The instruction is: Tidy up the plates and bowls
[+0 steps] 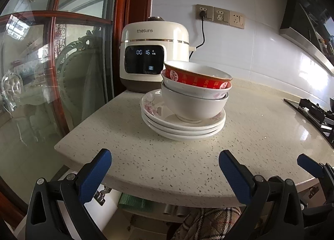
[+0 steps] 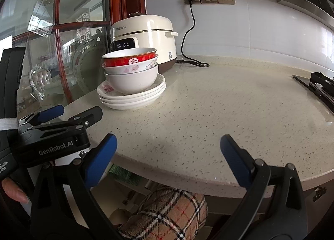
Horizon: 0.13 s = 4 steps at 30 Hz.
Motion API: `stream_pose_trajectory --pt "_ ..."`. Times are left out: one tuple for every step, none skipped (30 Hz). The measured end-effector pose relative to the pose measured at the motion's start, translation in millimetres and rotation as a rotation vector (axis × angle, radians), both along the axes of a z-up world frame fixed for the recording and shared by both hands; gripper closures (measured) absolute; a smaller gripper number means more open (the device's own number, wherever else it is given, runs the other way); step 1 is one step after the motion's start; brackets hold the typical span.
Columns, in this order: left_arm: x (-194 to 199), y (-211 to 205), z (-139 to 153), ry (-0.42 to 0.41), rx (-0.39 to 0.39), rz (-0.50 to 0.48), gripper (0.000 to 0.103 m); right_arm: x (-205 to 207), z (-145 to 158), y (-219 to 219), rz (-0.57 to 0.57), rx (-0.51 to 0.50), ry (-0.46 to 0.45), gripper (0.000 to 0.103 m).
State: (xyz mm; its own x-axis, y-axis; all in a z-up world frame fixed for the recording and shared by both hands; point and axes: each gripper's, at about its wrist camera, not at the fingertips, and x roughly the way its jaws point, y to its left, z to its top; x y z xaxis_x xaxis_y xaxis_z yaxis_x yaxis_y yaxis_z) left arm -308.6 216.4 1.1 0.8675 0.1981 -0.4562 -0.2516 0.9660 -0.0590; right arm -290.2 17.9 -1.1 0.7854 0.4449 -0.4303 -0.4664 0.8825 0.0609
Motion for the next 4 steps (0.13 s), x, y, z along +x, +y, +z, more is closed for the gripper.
stream_pose_trajectory --pt "-0.1 0.6 -0.6 0.0 -0.002 -0.003 0.0 -0.2 -0.3 -0.1 0.002 0.0 0.0 0.003" --pt "-0.1 0.8 -1.2 0.001 -0.002 -0.004 0.0 -0.5 -0.5 -0.4 0.002 0.0 0.0 0.003" --pt "-0.4 0.6 -1.9 0.003 0.0 -0.002 0.0 -0.5 -0.6 -0.3 0.002 0.0 0.001 0.003" --pt "-0.2 0.6 -2.2 0.004 0.002 -0.003 0.0 -0.9 -0.7 -0.5 0.001 0.001 0.002 0.003"
